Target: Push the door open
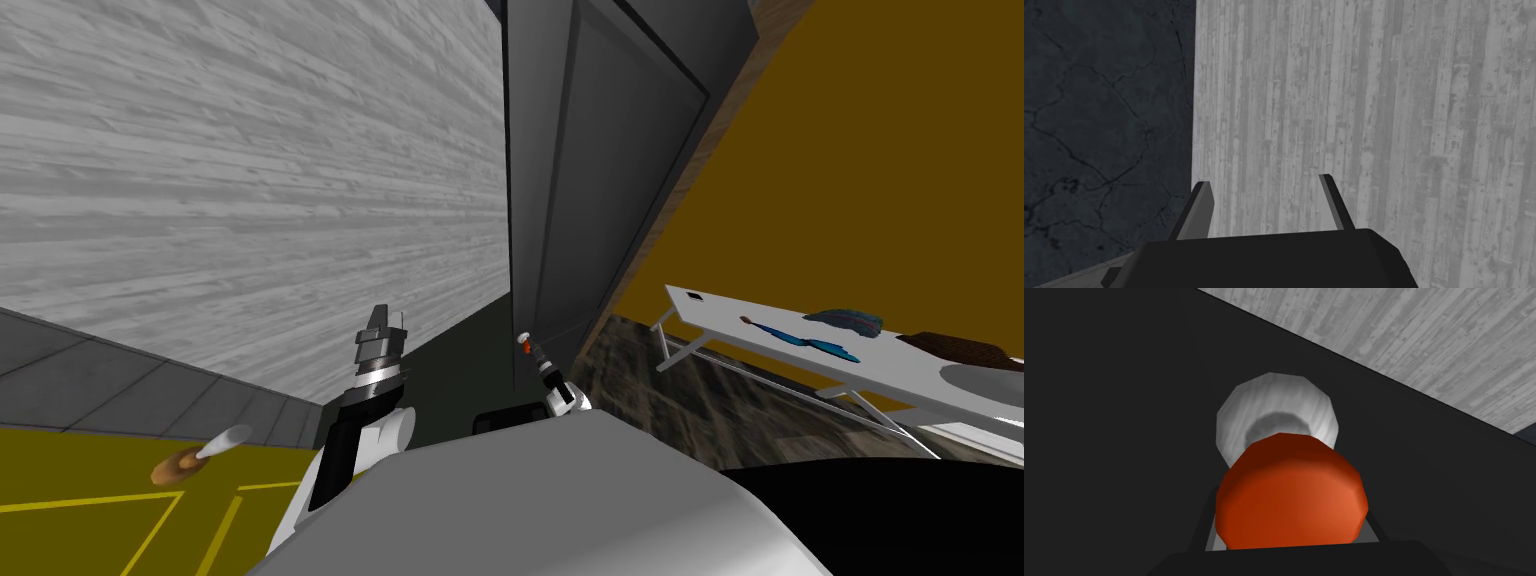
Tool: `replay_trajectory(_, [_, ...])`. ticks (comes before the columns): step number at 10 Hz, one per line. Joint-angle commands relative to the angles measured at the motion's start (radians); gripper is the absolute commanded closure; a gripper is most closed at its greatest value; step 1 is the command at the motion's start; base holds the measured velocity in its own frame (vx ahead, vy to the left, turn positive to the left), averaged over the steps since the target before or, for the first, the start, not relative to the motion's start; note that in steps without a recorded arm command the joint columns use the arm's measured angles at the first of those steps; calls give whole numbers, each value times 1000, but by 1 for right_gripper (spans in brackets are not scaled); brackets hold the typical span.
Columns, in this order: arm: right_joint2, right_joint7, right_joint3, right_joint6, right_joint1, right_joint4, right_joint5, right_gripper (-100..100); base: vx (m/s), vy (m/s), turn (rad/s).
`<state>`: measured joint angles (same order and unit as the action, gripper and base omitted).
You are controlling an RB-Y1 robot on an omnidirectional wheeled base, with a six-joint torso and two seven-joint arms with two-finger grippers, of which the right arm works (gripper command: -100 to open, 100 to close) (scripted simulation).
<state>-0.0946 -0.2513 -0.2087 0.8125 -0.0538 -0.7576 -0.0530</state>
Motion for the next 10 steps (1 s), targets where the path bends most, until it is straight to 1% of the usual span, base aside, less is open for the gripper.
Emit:
replay_trajectory(1, [-4, 50, -6, 1, -8, 5, 19, 100, 43, 17, -52])
replay_trajectory(2, [-4, 75, -14, 1, -13, 10, 35, 100, 60, 35, -92])
replay_trajectory(3, [-4, 93, -14, 1, -13, 10, 35, 100, 50, 29, -34])
replay_trajectory(4, [-4, 127, -23, 2, -17, 14, 50, 100, 61, 20, -47])
replay_trajectory(5, [-4, 135, -23, 2, -17, 14, 50, 100, 50, 19, -24])
replay_trajectory(6, [-4, 175, -31, 2, -22, 19, 66, 100, 53, 24, -49])
replay_trajectory(7, [-4, 200, -40, 2, -26, 23, 81, 100, 75, 35, -67])
replay_trajectory(8, [-4, 218, -40, 2, -26, 23, 81, 100, 49, 34, -40])
replay_trajectory(9, [-4, 253, -49, 3, -31, 28, 97, 100, 39, 35, -67])
replay_trajectory(10, [-4, 260, -49, 3, -31, 28, 97, 100, 31, 25, -33])
